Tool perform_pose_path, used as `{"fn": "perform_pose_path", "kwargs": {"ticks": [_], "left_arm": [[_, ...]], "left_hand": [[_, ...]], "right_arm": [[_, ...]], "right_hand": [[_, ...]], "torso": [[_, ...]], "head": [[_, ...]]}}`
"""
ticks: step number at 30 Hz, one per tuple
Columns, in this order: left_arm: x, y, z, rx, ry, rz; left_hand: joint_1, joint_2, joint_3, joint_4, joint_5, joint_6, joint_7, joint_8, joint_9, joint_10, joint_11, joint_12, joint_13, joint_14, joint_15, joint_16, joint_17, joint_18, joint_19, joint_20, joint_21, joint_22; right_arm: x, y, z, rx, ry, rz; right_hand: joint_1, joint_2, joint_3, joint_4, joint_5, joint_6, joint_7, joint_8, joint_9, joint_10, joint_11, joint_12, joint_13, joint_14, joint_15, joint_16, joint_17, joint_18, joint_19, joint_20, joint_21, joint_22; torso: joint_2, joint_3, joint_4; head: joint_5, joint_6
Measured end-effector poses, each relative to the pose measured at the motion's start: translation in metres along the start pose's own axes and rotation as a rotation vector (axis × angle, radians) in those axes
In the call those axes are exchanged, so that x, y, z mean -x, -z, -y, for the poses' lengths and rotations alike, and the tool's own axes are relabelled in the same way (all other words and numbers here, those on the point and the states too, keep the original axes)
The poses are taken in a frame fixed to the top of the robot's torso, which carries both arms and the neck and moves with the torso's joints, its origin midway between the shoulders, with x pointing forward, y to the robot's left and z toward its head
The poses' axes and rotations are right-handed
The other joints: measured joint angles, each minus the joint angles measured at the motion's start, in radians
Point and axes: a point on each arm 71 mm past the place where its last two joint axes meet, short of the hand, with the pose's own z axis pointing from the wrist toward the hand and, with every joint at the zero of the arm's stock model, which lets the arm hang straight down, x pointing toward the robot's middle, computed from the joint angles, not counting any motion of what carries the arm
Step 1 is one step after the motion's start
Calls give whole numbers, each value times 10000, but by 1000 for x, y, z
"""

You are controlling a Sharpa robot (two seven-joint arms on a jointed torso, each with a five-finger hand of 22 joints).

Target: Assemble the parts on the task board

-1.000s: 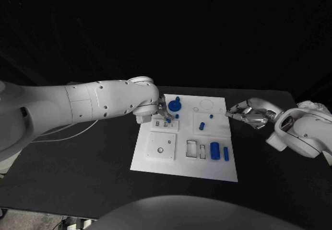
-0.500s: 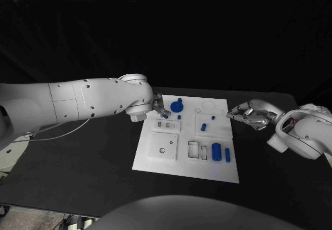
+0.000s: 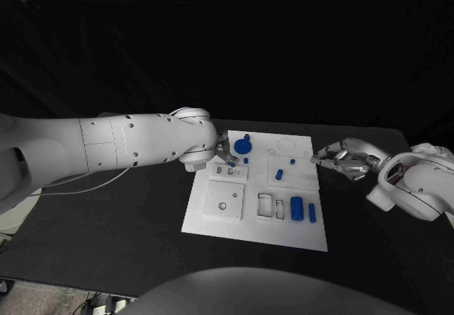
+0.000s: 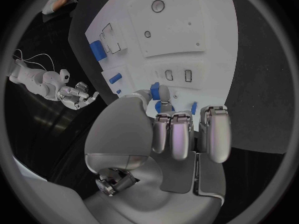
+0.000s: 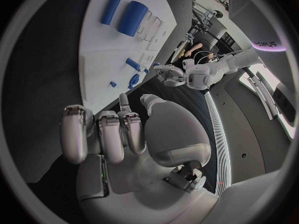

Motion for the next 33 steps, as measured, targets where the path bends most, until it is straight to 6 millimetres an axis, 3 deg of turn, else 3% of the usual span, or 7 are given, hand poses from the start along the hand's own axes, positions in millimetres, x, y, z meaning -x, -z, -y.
{"fn": "perform_pose_path", "kwargs": {"ticks": [13,33], "left_arm": [[-8,-4,4,-32,-270,53],[-7,-7,4,29,-635,137]], "left_hand": [[-210,-18,249,-138,-40,15,15,-69,0,-36,36,0,-1,0,1,0,-2,0,0,0,1,-1],[-334,-61,412,-301,-119,34,33,-161,-9,-36,37,0,-2,15,61,0,-4,1,0,0,2,-2]], "right_arm": [[-1,1,-1,27,-20,-17],[-1,2,0,4,-29,-14]], "right_hand": [[0,1,0,0,0,0,0,0,-1,0,0,0,0,0,0,0,-1,0,0,0,0,-1],[40,-40,28,-28,36,0,0,0,5,0,0,0,0,0,0,0,-3,0,0,0,0,-3]], "torso": [[-7,17,-12],[-24,12,-15]], "head": [[28,0],[23,0]]}}
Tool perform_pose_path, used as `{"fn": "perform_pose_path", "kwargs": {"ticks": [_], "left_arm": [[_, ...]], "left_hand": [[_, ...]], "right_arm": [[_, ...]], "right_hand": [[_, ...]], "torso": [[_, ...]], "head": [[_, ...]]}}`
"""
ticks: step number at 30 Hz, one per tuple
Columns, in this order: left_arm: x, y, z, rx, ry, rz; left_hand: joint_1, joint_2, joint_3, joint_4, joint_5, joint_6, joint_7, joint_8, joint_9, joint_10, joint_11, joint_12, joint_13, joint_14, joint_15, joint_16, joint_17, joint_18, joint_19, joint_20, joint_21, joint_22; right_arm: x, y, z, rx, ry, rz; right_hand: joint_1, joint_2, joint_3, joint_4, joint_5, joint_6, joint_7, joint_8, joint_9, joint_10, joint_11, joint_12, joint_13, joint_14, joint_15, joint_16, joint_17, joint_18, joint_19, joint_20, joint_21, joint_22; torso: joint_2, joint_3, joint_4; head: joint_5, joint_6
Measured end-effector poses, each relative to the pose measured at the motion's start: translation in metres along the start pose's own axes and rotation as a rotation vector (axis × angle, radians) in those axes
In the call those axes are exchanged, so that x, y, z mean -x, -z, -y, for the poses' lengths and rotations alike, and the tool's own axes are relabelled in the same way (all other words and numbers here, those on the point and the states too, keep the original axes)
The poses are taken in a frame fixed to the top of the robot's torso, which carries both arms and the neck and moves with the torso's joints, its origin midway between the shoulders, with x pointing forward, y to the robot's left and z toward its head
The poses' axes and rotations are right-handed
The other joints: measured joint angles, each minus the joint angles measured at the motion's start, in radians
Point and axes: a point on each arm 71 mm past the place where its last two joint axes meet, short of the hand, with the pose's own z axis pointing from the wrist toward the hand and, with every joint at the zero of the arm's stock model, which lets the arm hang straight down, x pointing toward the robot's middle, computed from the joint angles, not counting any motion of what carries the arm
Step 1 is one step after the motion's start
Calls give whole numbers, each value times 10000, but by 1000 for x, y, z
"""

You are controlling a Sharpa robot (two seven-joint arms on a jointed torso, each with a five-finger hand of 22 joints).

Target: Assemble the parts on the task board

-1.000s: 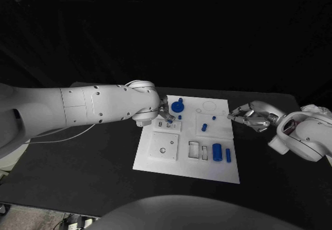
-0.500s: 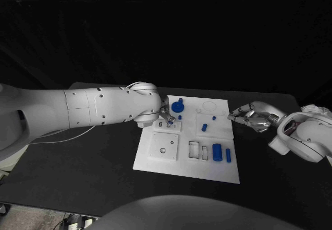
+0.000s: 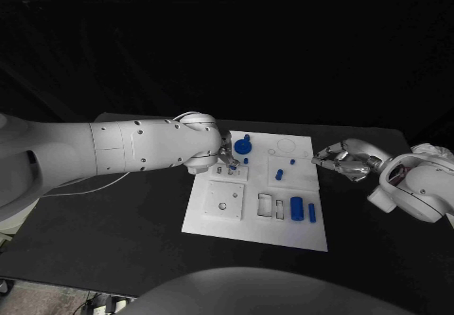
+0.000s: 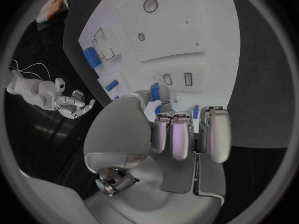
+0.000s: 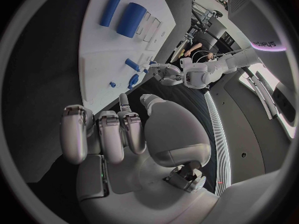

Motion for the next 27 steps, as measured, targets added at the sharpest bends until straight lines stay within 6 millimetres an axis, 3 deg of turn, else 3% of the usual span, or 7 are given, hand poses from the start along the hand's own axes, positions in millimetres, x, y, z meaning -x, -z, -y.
{"fn": "perform_pose_path", "kwargs": {"ticks": [27], "left_arm": [[-4,-6,-6,213,-493,-196]], "left_hand": [[-74,80,43,11,-61,17,17,-141,-37,0,0,0,-1,-5,4,0,-2,0,0,0,-37,-1]], "right_arm": [[0,-2,-1,-24,9,-11]], "right_hand": [[0,0,0,0,0,0,0,0,-2,0,0,0,0,0,0,0,2,1,0,0,0,-2]], "torso": [[9,-7,8]], "head": [[22,0]]}}
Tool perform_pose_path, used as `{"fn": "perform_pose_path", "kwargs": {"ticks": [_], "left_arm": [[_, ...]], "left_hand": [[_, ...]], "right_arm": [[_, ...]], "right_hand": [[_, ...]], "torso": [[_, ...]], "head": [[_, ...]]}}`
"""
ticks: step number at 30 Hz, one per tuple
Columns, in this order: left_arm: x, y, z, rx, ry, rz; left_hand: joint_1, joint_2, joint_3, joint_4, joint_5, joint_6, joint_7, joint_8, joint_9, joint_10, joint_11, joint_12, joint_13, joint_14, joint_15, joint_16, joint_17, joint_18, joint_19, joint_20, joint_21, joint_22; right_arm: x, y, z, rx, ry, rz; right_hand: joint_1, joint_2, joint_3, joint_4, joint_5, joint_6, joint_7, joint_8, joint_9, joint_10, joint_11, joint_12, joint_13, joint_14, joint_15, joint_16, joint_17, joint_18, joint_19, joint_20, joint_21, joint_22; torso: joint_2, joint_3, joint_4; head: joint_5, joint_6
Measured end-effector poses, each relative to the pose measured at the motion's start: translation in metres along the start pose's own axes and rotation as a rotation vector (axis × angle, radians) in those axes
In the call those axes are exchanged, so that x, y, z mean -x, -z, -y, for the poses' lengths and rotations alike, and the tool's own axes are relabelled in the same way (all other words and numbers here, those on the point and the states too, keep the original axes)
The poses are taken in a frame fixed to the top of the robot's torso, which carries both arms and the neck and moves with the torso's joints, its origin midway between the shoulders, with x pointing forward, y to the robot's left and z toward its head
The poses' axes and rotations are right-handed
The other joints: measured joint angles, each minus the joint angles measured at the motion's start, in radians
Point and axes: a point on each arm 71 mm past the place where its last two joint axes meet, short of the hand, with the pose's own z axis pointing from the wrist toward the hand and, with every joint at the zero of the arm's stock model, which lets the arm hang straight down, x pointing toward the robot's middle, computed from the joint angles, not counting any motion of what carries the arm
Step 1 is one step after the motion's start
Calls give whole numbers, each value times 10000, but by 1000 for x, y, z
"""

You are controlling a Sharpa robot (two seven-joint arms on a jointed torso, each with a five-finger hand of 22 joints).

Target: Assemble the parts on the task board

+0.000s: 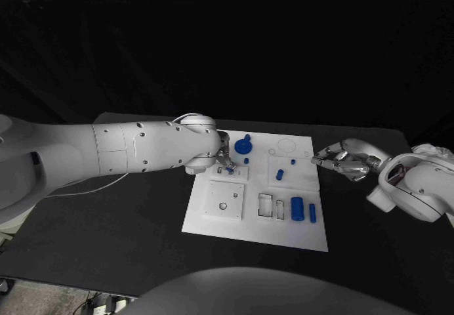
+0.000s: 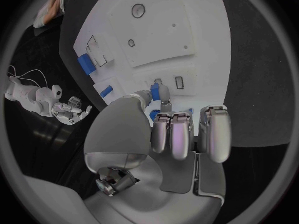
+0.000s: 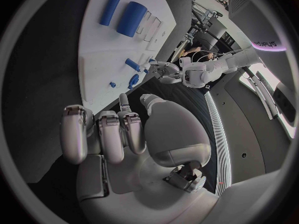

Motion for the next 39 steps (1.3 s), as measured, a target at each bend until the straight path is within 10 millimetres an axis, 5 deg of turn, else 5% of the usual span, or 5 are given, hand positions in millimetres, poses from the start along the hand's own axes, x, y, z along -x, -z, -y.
{"fn": "perform_pose_path", "kwargs": {"ticks": [24,39], "left_arm": [[-4,-4,-1,87,-119,22],[-5,-4,0,59,-143,-8]], "left_hand": [[-111,-25,150,-150,-55,18,18,-159,-40,-7,64,0,0,-31,31,0,7,0,0,0,0,0],[-278,-41,329,-330,-371,35,37,-271,-38,1,72,0,-1,5,66,0,6,0,0,0,-35,0]], "right_arm": [[0,0,1,-44,3,3],[0,-1,2,-90,2,-8]], "right_hand": [[0,0,28,-28,0,0,0,0,6,0,0,0,0,0,0,0,3,0,-35,35,-45,6],[0,0,28,-28,0,0,0,0,4,0,0,0,0,0,0,0,1,1,-73,-1,-45,5]], "torso": [[-7,6,-2],[-10,5,-1]], "head": [[-16,0],[-8,0]]}}
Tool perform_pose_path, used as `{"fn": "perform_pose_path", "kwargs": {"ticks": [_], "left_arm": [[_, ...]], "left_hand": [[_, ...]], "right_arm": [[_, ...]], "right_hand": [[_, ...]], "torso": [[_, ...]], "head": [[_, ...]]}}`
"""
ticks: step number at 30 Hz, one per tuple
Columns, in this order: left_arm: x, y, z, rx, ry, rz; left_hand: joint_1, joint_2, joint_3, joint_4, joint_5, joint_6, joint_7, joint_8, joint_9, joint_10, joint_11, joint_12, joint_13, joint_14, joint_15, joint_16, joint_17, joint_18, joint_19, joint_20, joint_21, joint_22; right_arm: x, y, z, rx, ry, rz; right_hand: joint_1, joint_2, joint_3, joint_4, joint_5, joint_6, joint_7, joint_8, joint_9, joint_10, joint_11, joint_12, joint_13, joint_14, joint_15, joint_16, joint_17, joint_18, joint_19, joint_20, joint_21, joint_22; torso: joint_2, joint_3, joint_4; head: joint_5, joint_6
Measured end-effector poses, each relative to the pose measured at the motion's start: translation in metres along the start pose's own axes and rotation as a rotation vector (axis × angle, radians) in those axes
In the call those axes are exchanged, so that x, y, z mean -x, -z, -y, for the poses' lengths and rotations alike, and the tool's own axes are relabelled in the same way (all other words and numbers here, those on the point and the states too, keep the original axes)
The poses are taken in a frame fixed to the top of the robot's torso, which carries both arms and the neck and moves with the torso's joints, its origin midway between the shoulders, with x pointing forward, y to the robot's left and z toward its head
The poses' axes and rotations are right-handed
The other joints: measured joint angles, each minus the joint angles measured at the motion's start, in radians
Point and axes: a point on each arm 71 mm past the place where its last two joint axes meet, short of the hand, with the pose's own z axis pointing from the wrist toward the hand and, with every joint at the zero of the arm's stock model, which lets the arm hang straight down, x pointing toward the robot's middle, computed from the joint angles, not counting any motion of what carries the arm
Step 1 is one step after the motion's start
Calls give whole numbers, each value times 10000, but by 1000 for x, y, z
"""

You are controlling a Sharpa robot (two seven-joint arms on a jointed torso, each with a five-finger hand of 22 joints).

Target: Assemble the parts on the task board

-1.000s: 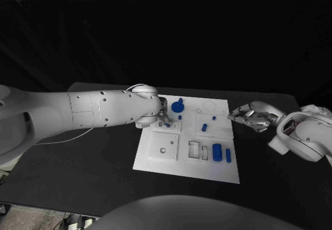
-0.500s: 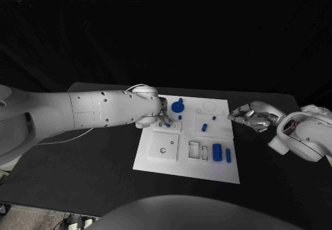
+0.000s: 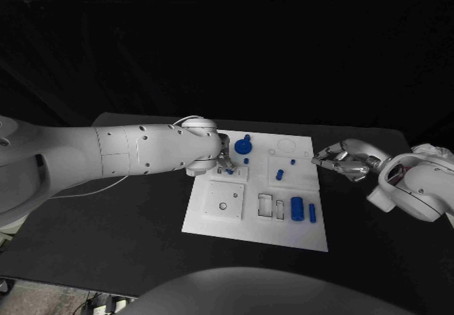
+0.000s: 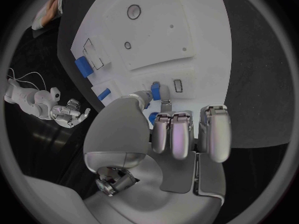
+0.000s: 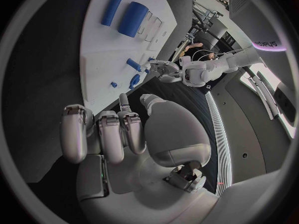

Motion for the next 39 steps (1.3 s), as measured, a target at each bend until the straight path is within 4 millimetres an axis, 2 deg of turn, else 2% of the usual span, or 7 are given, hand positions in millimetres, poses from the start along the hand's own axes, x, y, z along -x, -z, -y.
{"fn": "perform_pose_path", "kwargs": {"ticks": [22,26,30,32,39], "left_arm": [[-1,-1,0,19,-53,-78],[0,-1,0,24,-50,-68],[0,-1,0,26,-54,-62],[0,-1,1,27,-59,-67],[-2,-2,3,1,-81,-115]], "left_hand": [[-26,-26,-102,-98,-69,4,33,-79,23,0,0,0,0,0,0,0,-3,0,0,0,-41,0],[-106,54,-204,-160,-571,57,16,-207,40,0,0,0,0,-22,21,0,-3,0,-37,37,-45,0],[-218,164,-366,-80,-993,60,16,-402,-15,0,72,0,0,1,71,0,-3,0,-1,73,-45,0],[-357,147,-479,-24,-1229,78,-2,-486,-53,-1,72,0,0,1,71,0,-3,-1,0,73,-45,0],[-783,246,-909,132,-1603,178,72,-677,-77,0,142,0,0,-34,105,0,-4,0,-14,131,-82,0]], "right_arm": [[-2,-1,1,-86,-10,-67],[-2,-1,2,-104,-12,-82],[-2,-1,2,-122,-14,-92],[-2,-1,2,-131,-13,-95],[-2,-2,3,-163,-14,-101]], "right_hand": [[53,-53,56,0,0,0,0,0,7,36,36,0,7,35,35,0,-2,0,0,0,-41,-2],[53,-53,97,-40,0,0,0,0,7,36,36,0,7,36,35,0,-3,0,1,0,-41,-2],[53,-53,97,-40,0,0,0,0,15,36,36,0,6,35,35,0,-3,-1,1,0,-41,-3],[53,-53,97,-40,0,0,0,0,15,36,36,0,6,35,35,0,-3,-1,1,0,-41,-3],[75,-75,97,-40,0,0,0,0,15,36,36,0,5,35,35,0,-4,-1,1,0,-40,-3]], "torso": [[2,-2,4],[3,-2,3],[9,-2,2],[9,-1,2],[9,4,2]], "head": [[56,0],[63,0],[64,0],[64,0],[79,0]]}}
